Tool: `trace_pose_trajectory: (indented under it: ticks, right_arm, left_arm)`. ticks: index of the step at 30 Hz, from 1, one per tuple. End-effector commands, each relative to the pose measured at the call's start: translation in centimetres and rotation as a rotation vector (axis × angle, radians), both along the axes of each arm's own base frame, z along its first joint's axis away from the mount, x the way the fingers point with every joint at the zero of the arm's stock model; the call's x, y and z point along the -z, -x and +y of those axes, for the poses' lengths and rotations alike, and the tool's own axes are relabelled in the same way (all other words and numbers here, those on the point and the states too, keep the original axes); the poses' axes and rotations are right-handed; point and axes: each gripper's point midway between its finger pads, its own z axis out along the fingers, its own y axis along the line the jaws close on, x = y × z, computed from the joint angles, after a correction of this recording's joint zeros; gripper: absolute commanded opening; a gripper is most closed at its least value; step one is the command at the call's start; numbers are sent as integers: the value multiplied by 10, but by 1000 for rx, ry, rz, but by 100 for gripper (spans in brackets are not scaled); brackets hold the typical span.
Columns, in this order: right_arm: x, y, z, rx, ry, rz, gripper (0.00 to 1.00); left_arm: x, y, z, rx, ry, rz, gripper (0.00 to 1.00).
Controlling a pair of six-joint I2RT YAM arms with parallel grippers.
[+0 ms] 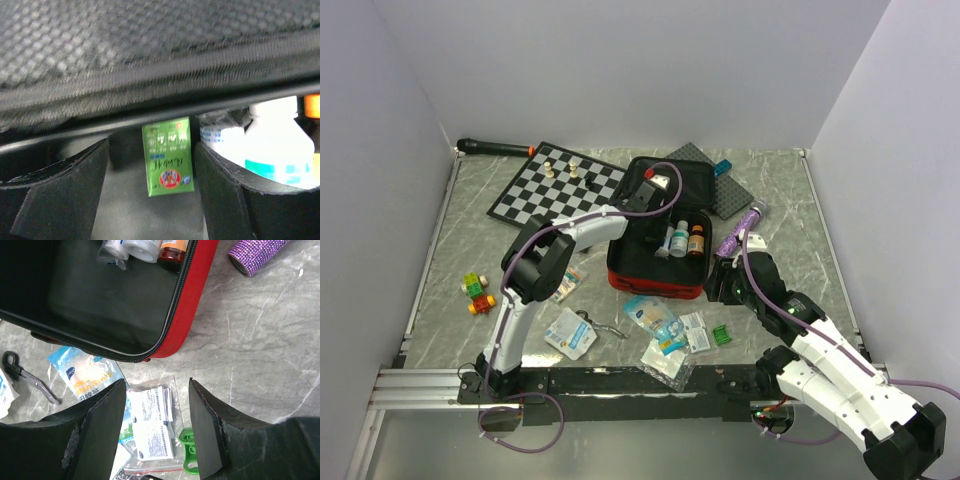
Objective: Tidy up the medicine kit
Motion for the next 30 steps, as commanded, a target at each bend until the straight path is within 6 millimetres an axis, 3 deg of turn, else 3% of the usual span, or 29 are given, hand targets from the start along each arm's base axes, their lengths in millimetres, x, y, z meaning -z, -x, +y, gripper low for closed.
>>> trace_pose_trajectory:
  ticks: [1, 7, 9, 10, 12, 14, 17, 24, 27, 30]
  right_arm:
    - [-22, -10, 1, 13, -24, -69, 60]
    - [-22, -11, 3, 10, -26, -65, 60]
    - [-21, -11, 3, 7, -27, -64, 60]
    - [-20, -11, 4, 7, -29, -62, 60]
    - [-19, -11, 4, 6, -29, -56, 60]
    - [-17, -10, 4, 3, -27, -50, 60]
    - [-16, -9, 4, 5, -29, -48, 60]
    - [-4, -6, 7, -11, -31, -18, 60]
    - [1, -4, 9, -35, -22, -6, 60]
    - [4, -3, 15, -60, -37, 3, 60]
  left_arm:
    - [-54, -1, 2, -16, 71, -79, 74]
    - [-109, 9, 18, -40, 118, -159, 78]
    - [-140, 18, 24, -48, 168, -198, 81]
    - [-140, 22, 28, -52, 177, -197, 82]
    - [-166, 36, 31, -46, 233, -234, 83]
    - [-169, 55, 36, -32, 226, -242, 82]
    - [-167, 88, 43, -18, 199, -243, 77]
    - [-132, 171, 63, -88, 181, -193, 73]
    - [-121, 196, 78, -191, 220, -164, 74]
    - [-95, 214, 101, -329, 293, -80, 75]
